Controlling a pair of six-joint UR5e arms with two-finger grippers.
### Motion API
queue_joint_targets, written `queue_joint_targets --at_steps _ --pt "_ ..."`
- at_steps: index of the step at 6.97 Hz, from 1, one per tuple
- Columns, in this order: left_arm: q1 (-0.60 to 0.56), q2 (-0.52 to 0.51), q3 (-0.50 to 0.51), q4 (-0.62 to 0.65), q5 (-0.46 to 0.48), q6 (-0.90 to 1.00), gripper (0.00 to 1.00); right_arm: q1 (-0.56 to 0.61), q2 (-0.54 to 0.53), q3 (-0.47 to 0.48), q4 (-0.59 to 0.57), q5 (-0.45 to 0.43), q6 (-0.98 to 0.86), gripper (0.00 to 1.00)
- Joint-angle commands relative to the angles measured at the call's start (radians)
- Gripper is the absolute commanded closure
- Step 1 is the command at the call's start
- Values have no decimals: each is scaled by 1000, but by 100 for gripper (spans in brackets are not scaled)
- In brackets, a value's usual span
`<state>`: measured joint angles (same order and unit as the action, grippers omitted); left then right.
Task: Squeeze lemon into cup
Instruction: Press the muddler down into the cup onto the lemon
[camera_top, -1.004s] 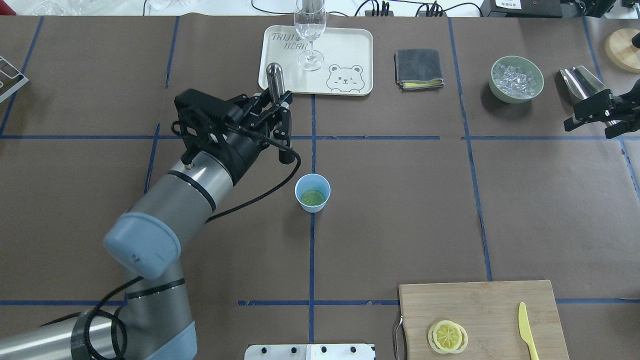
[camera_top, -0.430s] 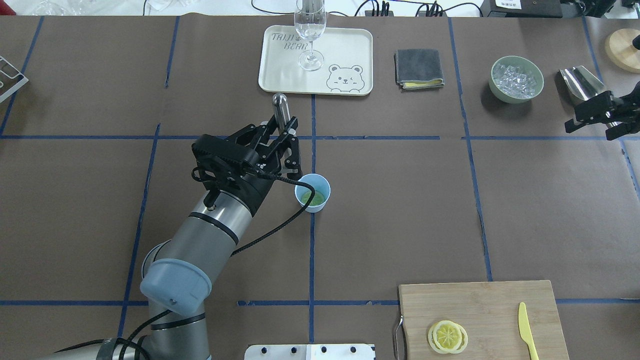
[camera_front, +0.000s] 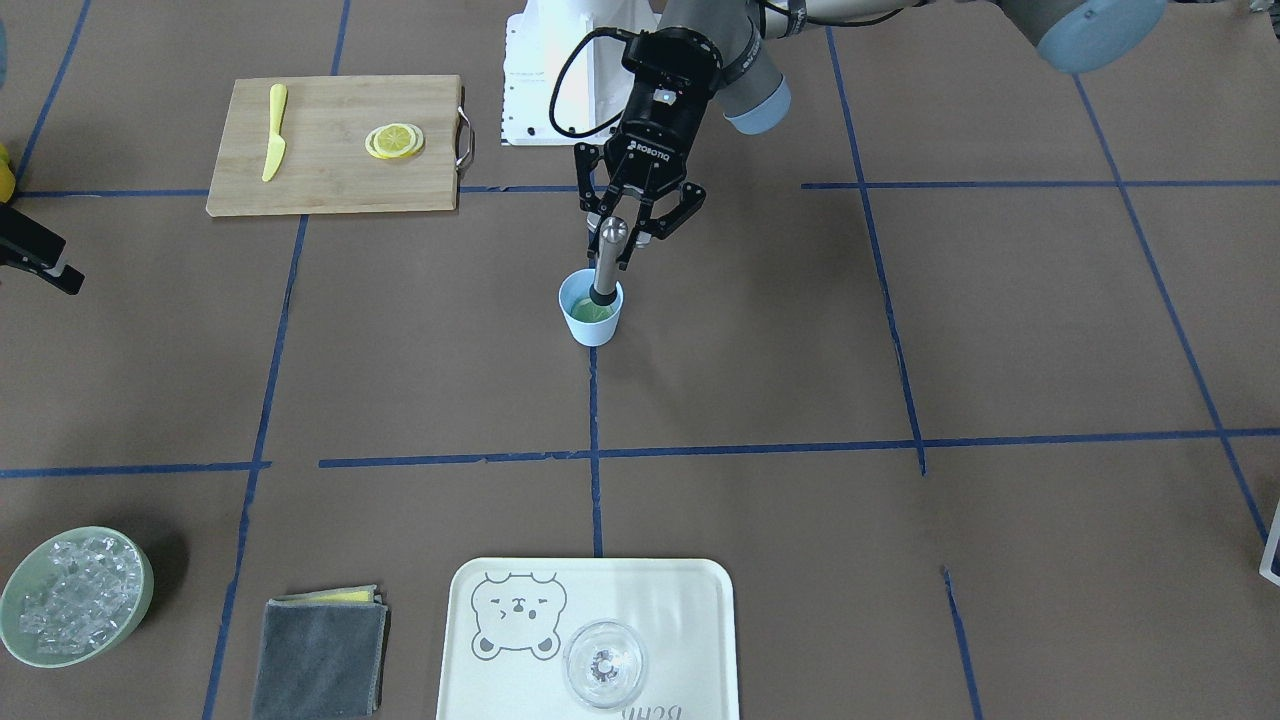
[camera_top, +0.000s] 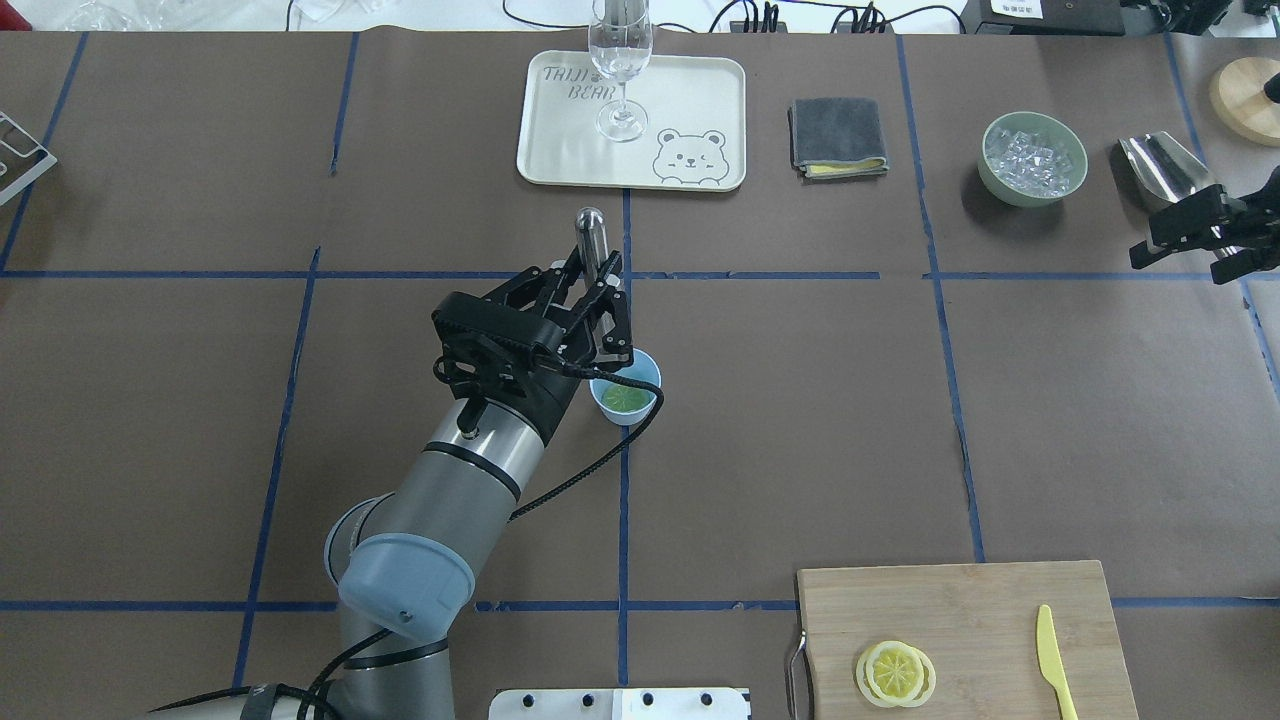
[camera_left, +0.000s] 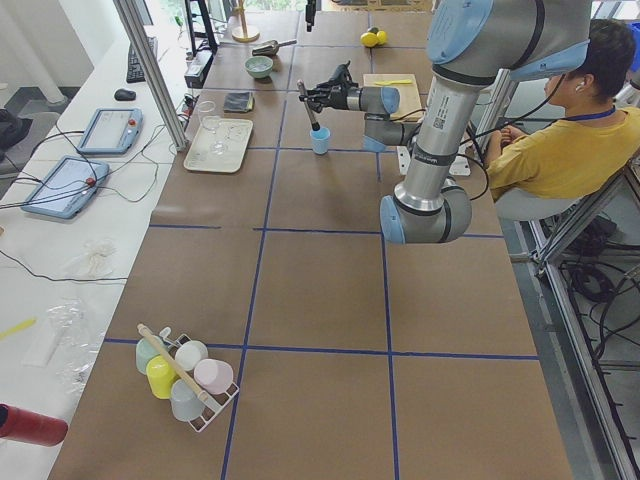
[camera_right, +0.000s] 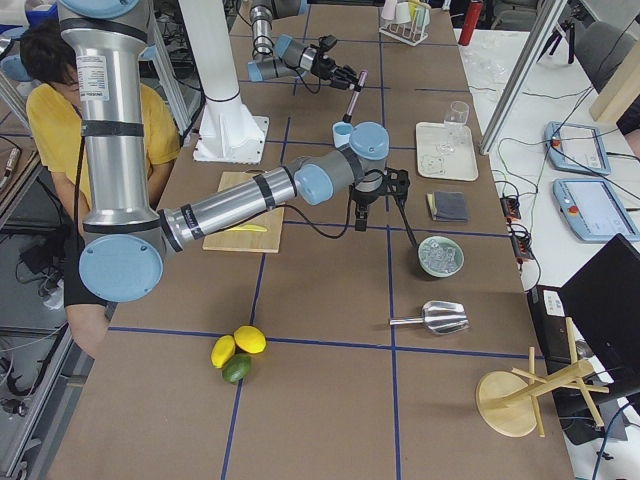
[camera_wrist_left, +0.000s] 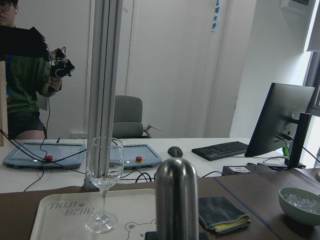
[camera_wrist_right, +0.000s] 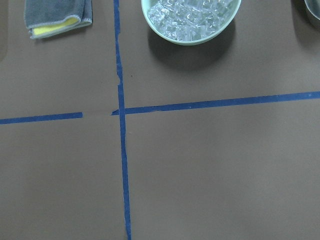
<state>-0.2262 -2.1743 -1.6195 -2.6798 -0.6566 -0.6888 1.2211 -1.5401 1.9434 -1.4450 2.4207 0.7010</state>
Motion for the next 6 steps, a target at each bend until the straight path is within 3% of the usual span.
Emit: queue_joint_targets --at_steps 1,6 --pt "5 -22 24 0 0 0 100 0 -2 -1 2 15 0 0" --pt "28 -47 107 -2 2 0 100 0 0 -3 0 17 0 0"
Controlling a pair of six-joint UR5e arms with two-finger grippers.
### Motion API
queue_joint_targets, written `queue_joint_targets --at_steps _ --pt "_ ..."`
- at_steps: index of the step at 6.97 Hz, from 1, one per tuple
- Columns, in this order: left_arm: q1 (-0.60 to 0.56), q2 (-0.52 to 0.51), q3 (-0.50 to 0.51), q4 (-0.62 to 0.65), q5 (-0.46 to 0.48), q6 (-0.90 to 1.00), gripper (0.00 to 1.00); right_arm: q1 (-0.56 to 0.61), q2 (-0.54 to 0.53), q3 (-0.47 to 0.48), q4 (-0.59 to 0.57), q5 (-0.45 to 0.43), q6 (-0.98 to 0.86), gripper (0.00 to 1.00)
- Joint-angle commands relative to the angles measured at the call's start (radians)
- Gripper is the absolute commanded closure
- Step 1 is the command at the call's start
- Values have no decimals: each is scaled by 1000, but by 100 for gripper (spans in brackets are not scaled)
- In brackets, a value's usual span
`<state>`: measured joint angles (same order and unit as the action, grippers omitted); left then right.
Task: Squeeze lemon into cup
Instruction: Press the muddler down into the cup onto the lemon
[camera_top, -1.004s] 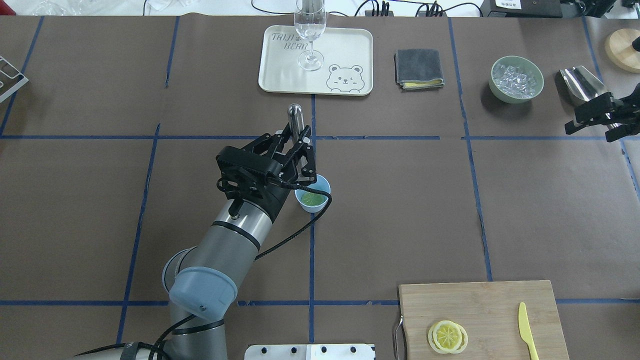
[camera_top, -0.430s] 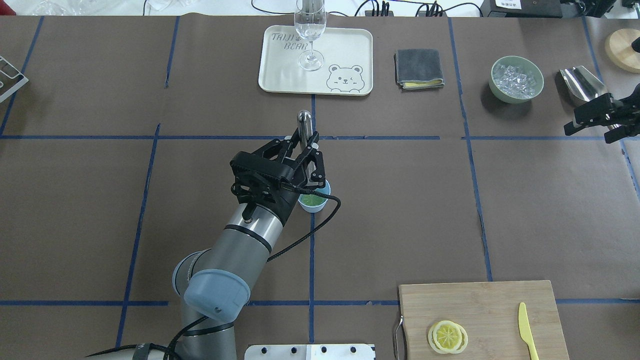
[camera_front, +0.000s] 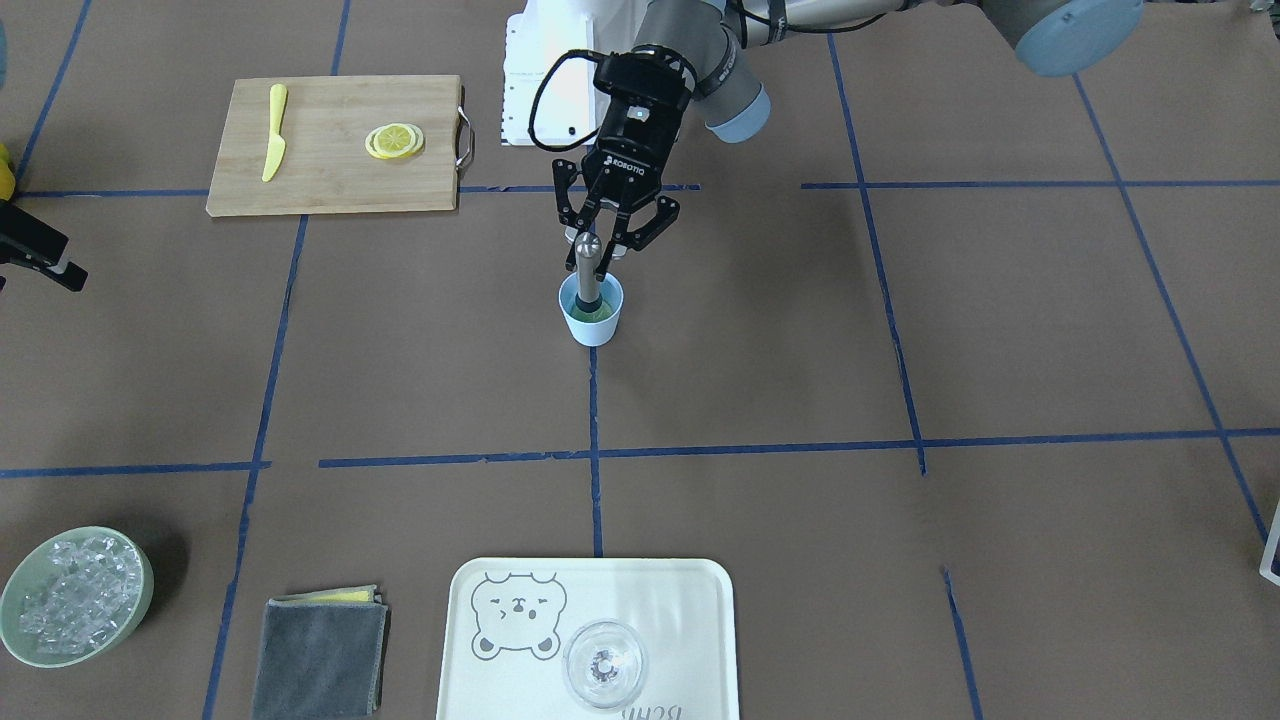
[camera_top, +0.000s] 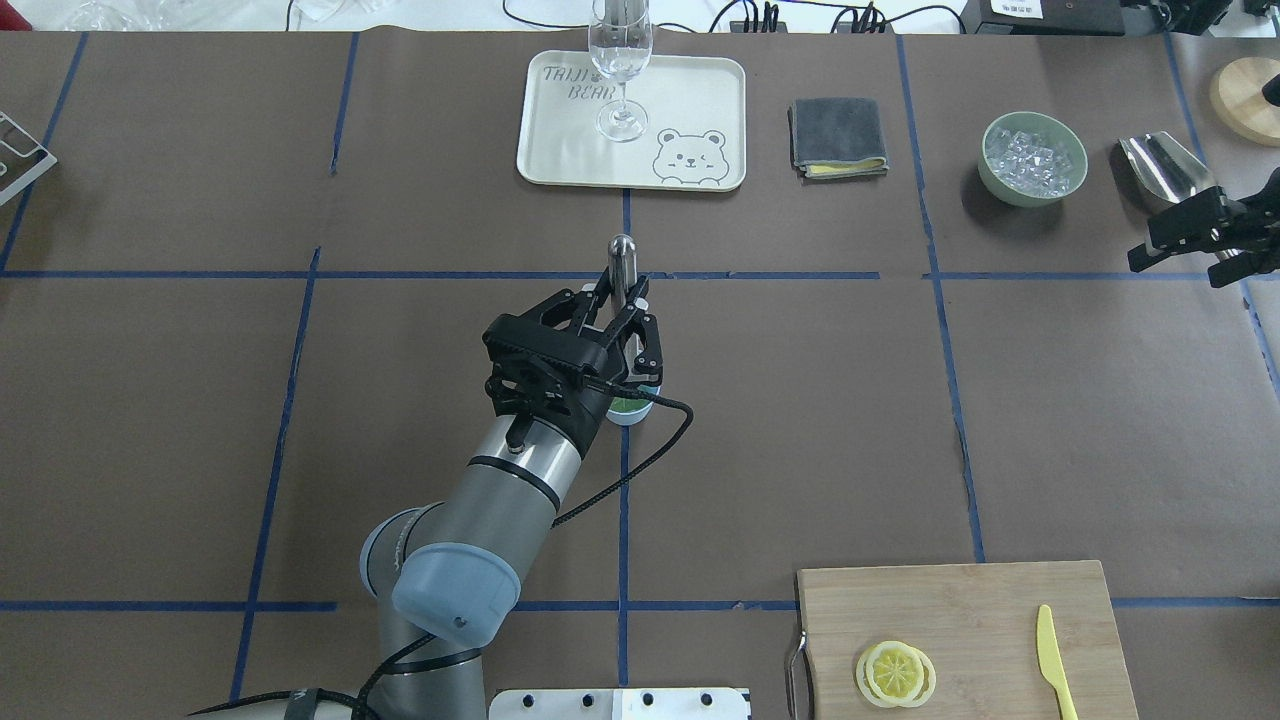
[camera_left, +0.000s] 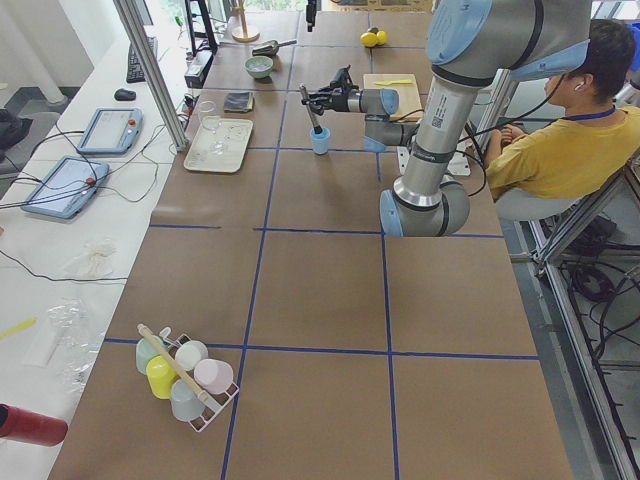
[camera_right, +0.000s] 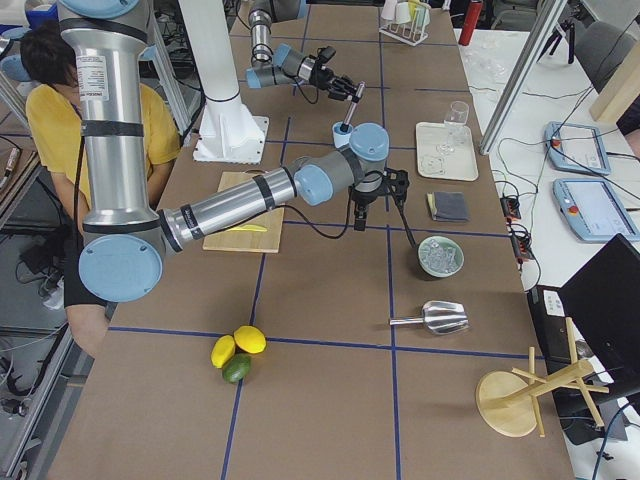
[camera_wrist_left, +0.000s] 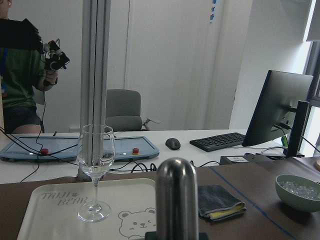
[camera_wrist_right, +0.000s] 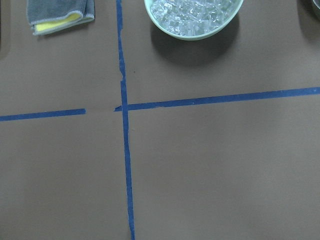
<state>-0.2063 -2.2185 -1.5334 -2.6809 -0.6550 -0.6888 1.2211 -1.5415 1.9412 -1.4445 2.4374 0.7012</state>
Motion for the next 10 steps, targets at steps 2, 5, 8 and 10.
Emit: queue_joint_targets --at_steps 2,5,8,10 --pt "16 -1 47 -4 0 0 100 0 3 -1 -1 0 1 0" --pt "30 0 58 -4 -1 0 100 0 3 -1 -2 2 1 0" --pt "34 3 58 -4 -1 0 100 0 4 -2 -2 2 1 0" --pt "34 0 49 -4 -2 0 100 0 4 -2 -2 2 1 0"
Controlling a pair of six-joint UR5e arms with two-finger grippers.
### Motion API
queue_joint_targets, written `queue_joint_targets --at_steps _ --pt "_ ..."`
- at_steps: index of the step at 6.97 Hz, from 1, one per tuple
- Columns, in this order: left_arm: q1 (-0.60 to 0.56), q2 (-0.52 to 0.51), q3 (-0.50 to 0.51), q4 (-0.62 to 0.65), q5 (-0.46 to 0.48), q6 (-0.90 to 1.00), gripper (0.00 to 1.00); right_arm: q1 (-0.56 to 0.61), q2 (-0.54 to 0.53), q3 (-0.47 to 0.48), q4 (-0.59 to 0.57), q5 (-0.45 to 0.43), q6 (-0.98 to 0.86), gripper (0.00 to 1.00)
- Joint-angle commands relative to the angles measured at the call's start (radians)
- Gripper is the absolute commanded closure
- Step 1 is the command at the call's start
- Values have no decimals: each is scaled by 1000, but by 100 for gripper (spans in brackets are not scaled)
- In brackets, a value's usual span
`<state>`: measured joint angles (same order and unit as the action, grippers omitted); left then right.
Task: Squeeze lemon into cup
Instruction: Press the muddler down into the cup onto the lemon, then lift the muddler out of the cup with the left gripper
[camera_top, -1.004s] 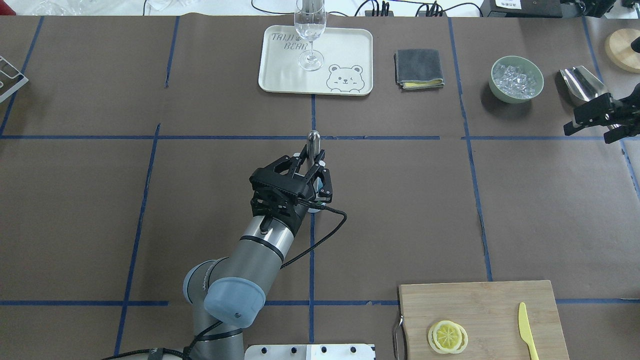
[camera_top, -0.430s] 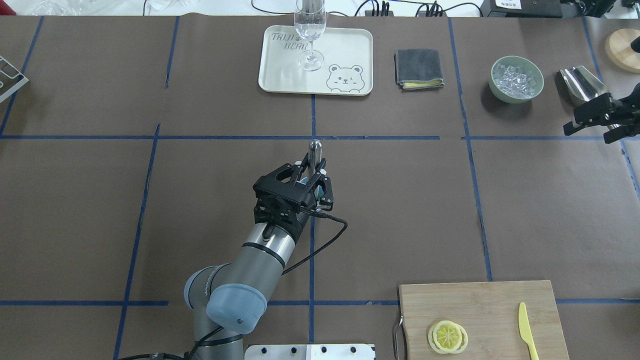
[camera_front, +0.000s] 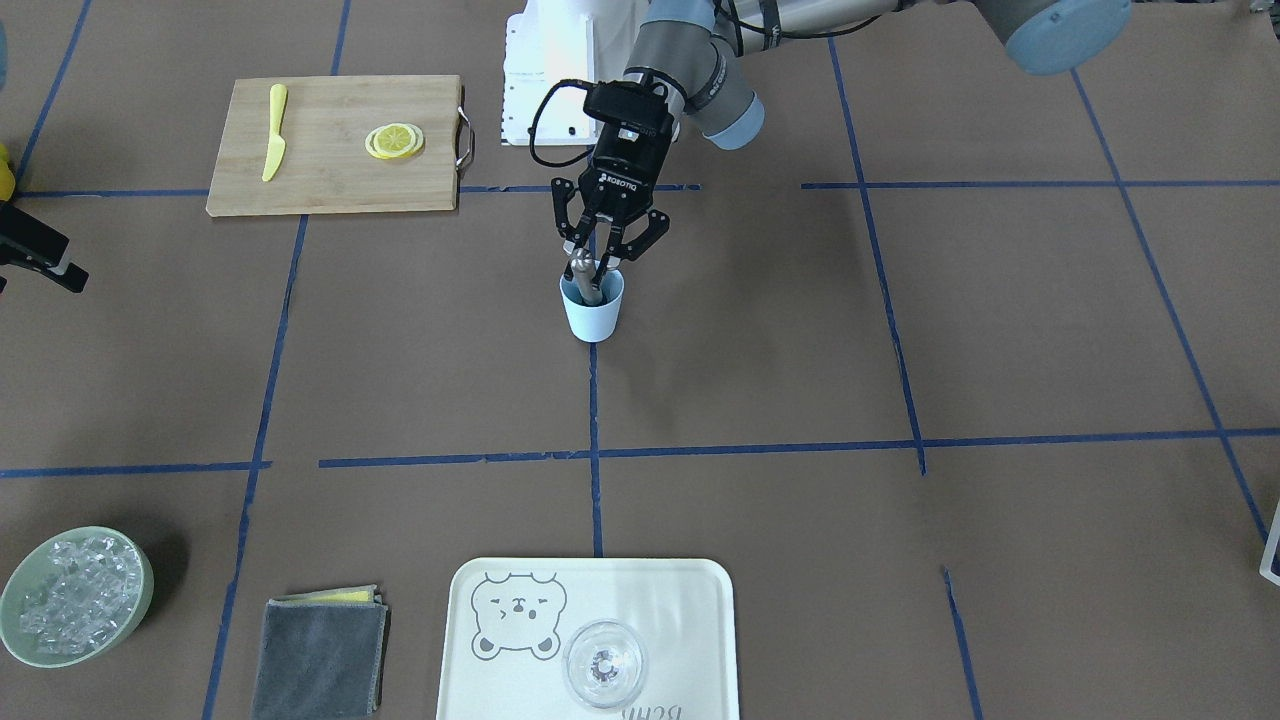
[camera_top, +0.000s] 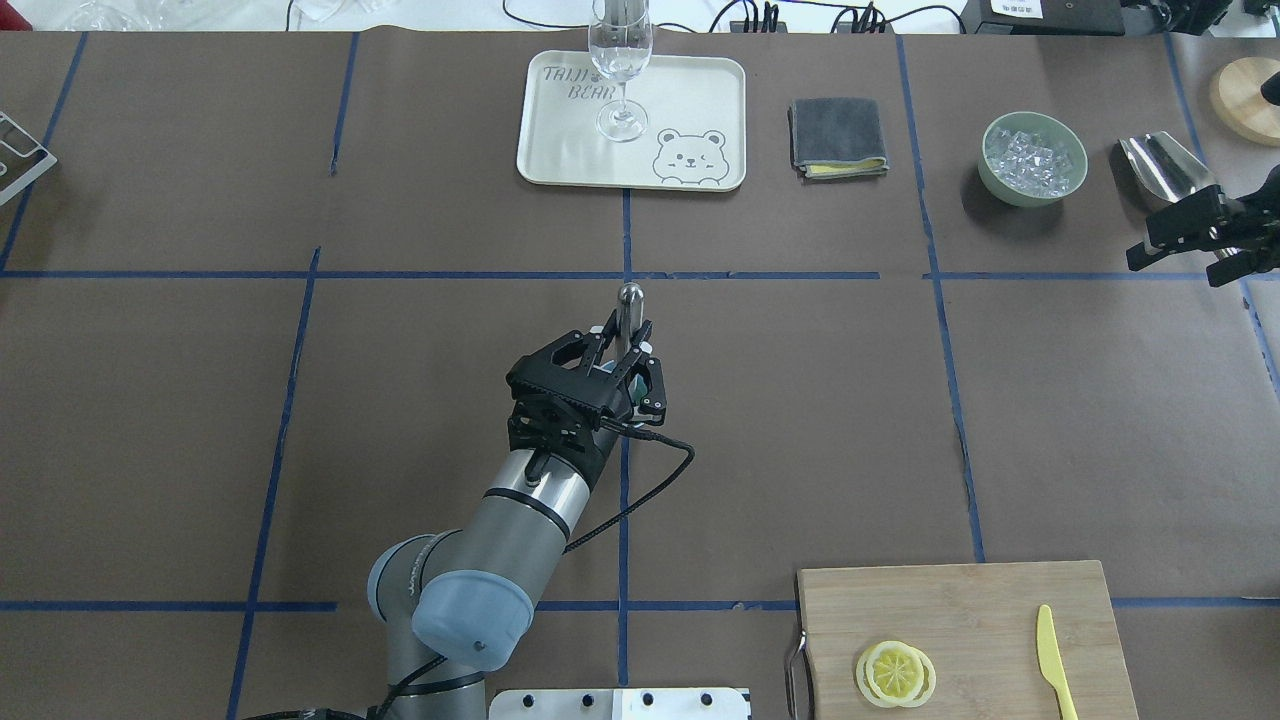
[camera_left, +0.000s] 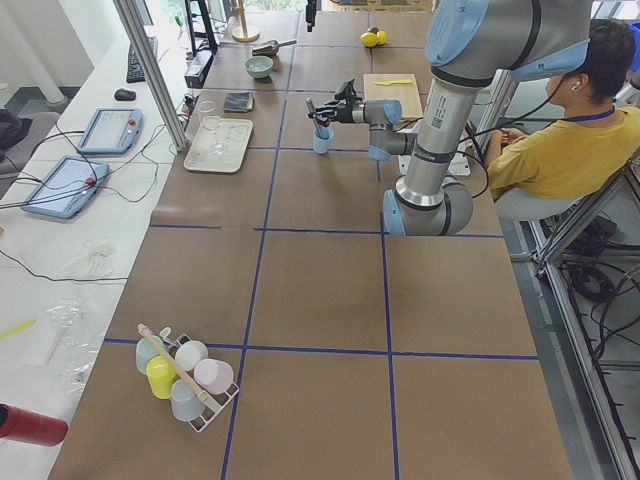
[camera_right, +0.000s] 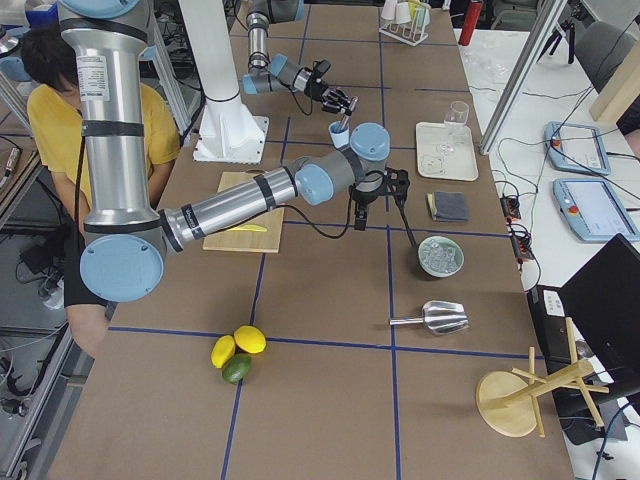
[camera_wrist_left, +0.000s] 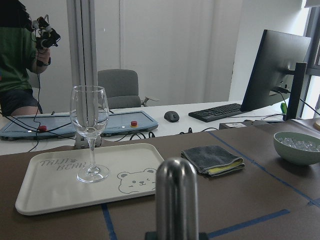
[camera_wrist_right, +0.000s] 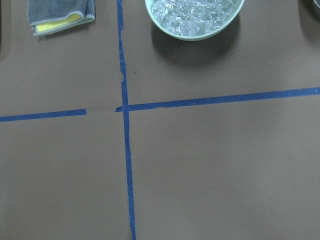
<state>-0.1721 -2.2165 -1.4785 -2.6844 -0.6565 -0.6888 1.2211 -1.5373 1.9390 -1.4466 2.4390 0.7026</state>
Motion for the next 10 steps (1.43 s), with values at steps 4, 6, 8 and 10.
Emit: queue_joint_targets --at_steps 4,6,8,10 --pt "-6 -15 -196 -2 -12 204 100 0 8 9 -5 0 1 0" --pt "-58 -26 -270 5 -14 216 100 0 5 14 -5 0 3 0" --pt "-113 -2 -296 17 -122 207 100 2 -1 17 0 0 3 0" --pt "-298 85 -298 166 -472 166 100 2 -4 23 3 0 3 0"
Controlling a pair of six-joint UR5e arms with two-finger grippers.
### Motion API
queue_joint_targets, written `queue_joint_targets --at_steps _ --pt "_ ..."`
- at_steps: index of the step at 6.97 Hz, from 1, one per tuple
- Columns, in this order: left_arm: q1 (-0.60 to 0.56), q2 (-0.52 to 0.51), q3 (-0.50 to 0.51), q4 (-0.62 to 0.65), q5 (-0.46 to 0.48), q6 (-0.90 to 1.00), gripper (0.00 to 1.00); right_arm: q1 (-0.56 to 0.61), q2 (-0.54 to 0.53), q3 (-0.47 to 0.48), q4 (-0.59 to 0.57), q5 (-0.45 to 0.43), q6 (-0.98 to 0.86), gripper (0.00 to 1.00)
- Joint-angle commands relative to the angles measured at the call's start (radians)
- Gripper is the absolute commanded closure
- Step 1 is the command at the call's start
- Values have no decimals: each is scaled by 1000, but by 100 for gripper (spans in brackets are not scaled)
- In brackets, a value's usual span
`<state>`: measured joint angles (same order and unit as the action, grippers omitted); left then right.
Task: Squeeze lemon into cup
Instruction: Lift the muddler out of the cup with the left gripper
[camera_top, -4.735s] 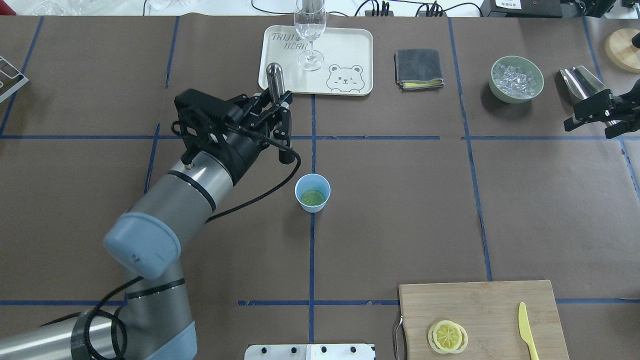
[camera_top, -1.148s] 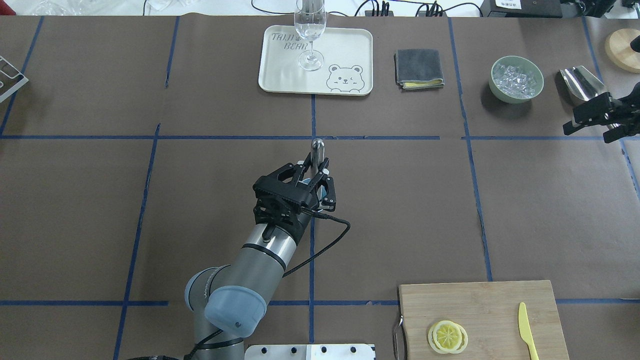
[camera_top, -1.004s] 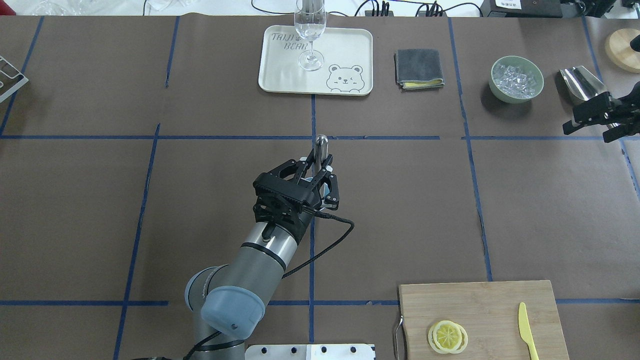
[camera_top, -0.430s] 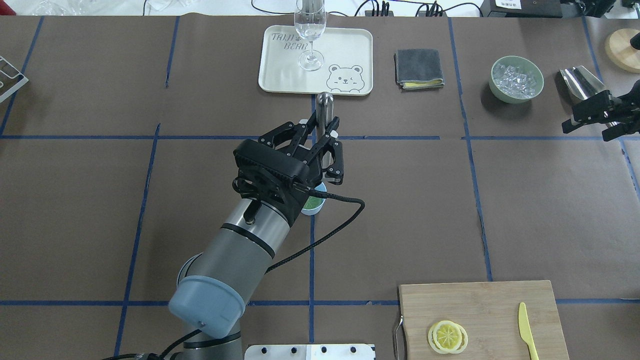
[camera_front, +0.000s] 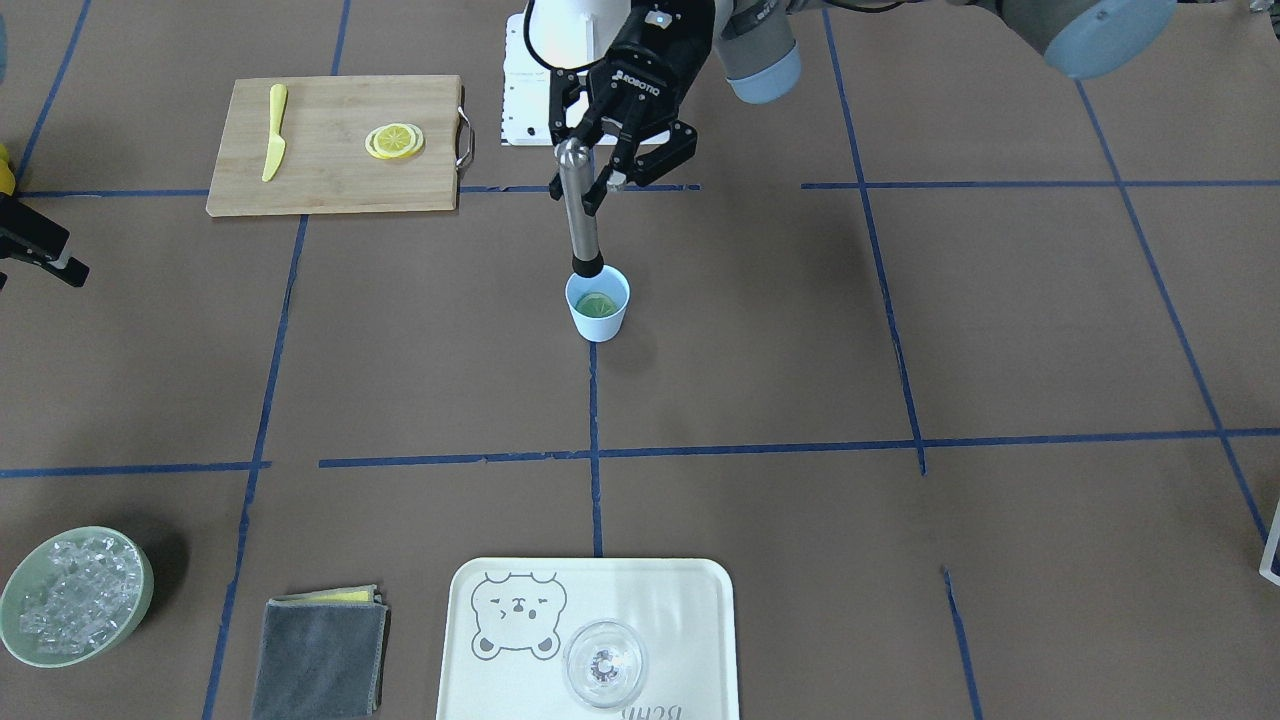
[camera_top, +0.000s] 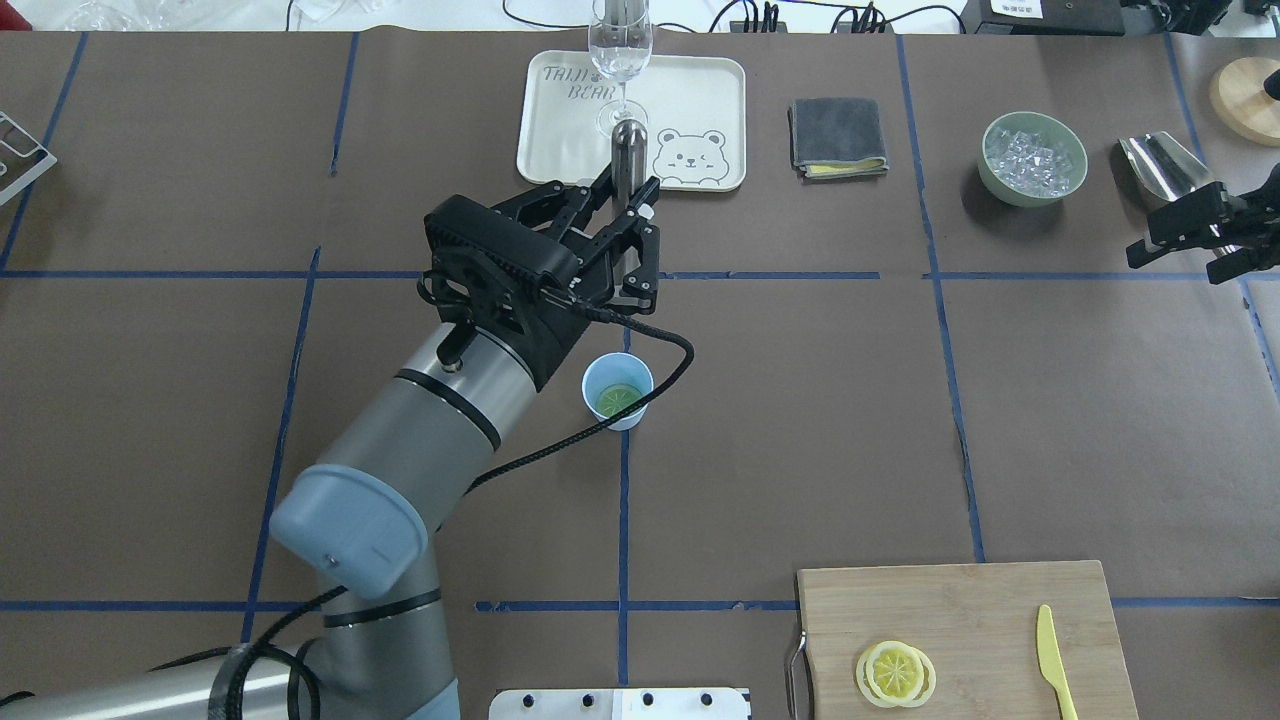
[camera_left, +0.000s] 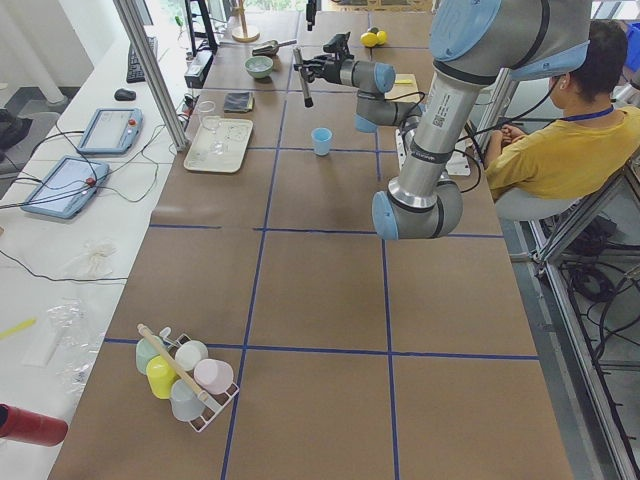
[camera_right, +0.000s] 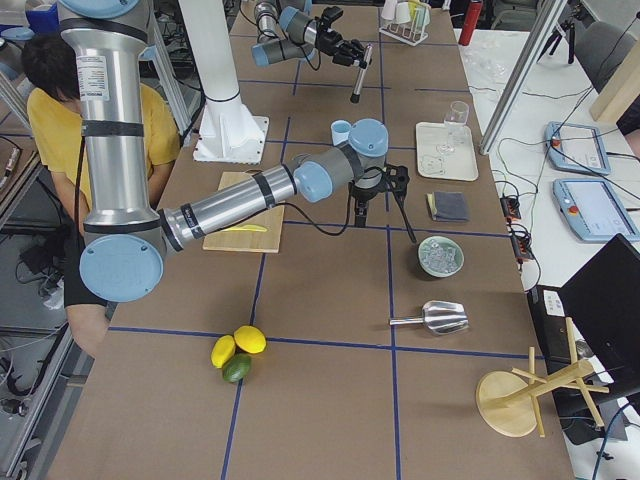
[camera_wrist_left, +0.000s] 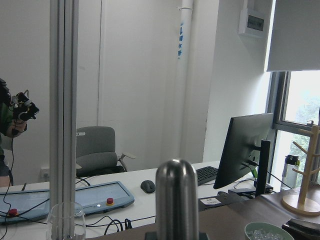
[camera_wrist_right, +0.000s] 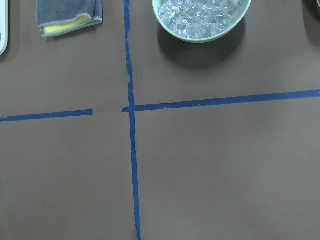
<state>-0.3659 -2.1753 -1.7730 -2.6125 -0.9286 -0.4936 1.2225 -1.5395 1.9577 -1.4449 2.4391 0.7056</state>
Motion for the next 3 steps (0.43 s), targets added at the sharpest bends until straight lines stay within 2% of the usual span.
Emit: queue_joint_targets --at_steps 1,2,3 --pt "-204 90 -3 194 -452 -43 100 0 -16 21 1 0 0 0" --pt "-287 150 -15 245 -642 -43 100 0 -19 26 1 0 0 0" --pt "-362 228 -17 267 -776 -43 100 2 -22 30 1 0 0 0"
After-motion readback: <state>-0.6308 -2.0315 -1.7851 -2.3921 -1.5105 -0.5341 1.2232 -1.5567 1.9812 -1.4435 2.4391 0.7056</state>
